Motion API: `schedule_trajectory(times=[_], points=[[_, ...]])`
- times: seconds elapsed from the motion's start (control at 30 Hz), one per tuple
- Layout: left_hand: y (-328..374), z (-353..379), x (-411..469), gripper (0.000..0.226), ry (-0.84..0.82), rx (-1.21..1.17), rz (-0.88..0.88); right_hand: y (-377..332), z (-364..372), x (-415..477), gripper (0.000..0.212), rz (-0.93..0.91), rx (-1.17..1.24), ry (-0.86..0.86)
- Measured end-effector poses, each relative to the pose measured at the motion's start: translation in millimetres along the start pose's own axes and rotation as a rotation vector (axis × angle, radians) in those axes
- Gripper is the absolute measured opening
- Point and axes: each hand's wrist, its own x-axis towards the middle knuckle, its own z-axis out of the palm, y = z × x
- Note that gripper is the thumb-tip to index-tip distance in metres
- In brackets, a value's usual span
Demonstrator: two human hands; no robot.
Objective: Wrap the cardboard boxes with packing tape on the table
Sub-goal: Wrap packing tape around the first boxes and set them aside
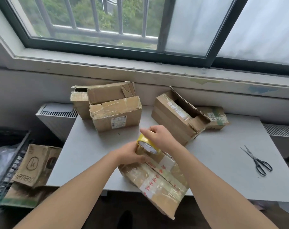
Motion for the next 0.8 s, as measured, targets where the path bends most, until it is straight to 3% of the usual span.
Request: schedule_trajectory(times=[0.17, 0.37, 0.57, 0.8], points=[[-11.2, 7.1, 5.8, 0.038, 0.058, -0.094, -0.016, 0.1, -1.7, 1.3, 0.049, 0.053, -0.02, -0.02], [-7.4, -11.6, 10.8, 0.075, 0.096, -0.04, -0.015, -9.2, -59.5, -26.2, 0.05, 0.093, -0.274, -0.047], [-12.8, -16.7, 22.2, 0.082, 0.072, -0.097, -0.025, 26.1, -103.9, -104.8, 0.05, 0.241, -0.278, -0.008], [-12.6, -16.5, 26.8, 0.084, 0.06, -0.104, -0.038, 92.0, -83.8, -138.1, 0.048, 0.356, -0.281, 0.108]])
